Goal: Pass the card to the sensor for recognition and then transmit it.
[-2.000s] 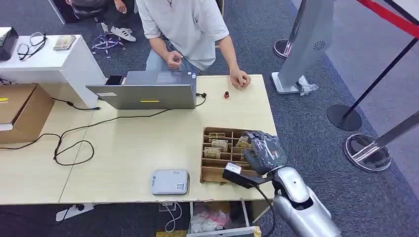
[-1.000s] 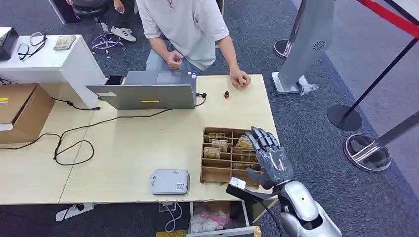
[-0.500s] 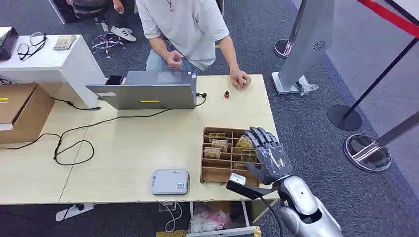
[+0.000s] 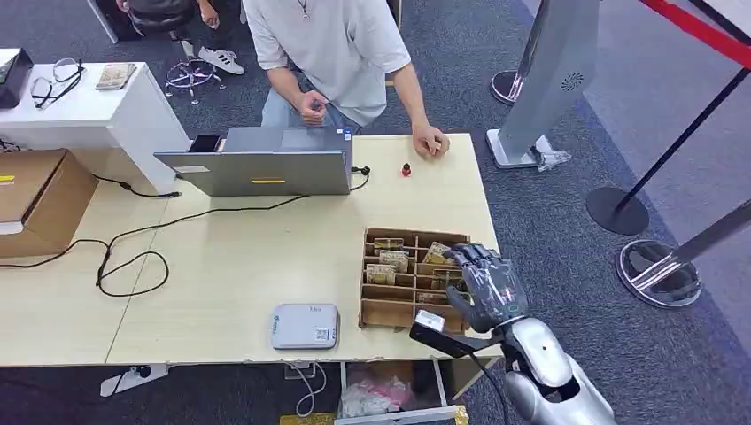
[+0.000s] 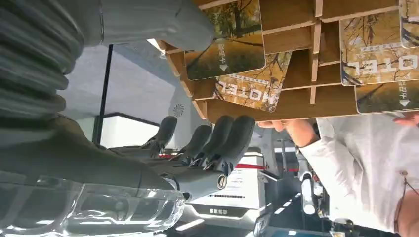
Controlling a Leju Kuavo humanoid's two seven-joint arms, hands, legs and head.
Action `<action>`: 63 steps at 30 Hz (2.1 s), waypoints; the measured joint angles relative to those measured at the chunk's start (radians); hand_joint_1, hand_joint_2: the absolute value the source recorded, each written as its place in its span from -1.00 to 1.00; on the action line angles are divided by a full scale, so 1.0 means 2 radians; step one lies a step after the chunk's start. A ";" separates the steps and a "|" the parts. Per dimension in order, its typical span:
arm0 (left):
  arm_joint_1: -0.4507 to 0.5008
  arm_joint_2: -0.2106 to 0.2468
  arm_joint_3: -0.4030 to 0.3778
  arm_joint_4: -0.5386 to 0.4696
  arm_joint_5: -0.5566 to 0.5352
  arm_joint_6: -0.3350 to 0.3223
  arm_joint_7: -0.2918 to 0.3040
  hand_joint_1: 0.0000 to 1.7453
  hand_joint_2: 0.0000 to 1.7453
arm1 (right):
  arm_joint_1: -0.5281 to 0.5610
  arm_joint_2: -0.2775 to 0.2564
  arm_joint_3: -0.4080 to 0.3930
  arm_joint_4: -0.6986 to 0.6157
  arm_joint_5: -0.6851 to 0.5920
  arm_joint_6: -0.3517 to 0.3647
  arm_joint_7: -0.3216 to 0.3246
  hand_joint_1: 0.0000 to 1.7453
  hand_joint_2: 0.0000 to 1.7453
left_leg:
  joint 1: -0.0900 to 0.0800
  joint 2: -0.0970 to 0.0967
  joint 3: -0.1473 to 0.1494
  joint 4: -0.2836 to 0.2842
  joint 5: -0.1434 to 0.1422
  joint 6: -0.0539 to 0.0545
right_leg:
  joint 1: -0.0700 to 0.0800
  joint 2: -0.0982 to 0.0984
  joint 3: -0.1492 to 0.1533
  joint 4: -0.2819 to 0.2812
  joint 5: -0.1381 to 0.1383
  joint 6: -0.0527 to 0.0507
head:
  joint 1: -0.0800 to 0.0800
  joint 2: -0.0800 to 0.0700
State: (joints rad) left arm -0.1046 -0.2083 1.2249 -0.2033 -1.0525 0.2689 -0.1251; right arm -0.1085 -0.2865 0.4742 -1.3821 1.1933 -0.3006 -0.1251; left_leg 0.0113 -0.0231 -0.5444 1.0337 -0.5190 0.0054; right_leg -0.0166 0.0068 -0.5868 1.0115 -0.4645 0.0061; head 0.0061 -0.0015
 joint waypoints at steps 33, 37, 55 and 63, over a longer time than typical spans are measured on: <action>0.000 0.000 0.000 0.000 0.004 0.000 -0.001 -1.00 -1.00 | -0.008 0.000 0.005 0.022 0.002 0.014 0.003 -0.06 1.00 | 0.000 0.000 0.000 0.000 0.000 0.000 | 0.000 0.000 0.000 0.000 0.000 0.000 | 0.000 0.000; 0.000 0.000 0.000 0.000 0.004 0.000 -0.001 -1.00 -1.00 | -0.011 0.000 0.006 0.025 0.002 0.014 0.003 0.00 1.00 | 0.000 0.000 0.000 0.000 0.000 0.000 | 0.000 0.000 0.000 0.000 0.000 0.000 | 0.000 0.000; 0.000 0.000 0.000 0.000 0.004 0.000 0.000 -1.00 -1.00 | -0.016 0.000 0.010 0.032 0.000 0.014 -0.001 0.96 1.00 | 0.000 0.000 0.000 0.000 0.000 0.000 | 0.000 0.000 0.000 0.000 0.000 0.000 | 0.000 0.000; 0.000 0.000 0.000 0.000 0.002 0.000 0.000 -1.00 -1.00 | -0.017 0.000 0.010 0.029 0.000 0.006 -0.001 1.00 1.00 | 0.000 0.000 0.000 0.000 0.000 0.000 | 0.000 0.000 0.000 0.000 0.000 0.000 | 0.000 0.000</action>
State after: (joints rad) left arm -0.1039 -0.2087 1.2249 -0.2033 -1.0494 0.2693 -0.1247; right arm -0.1428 -0.2861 0.4932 -1.3241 1.1936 -0.2888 -0.1263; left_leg 0.0113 -0.0233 -0.5447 1.0337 -0.5190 0.0054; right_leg -0.0166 0.0067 -0.5867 1.0115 -0.4645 0.0062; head 0.0061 -0.0015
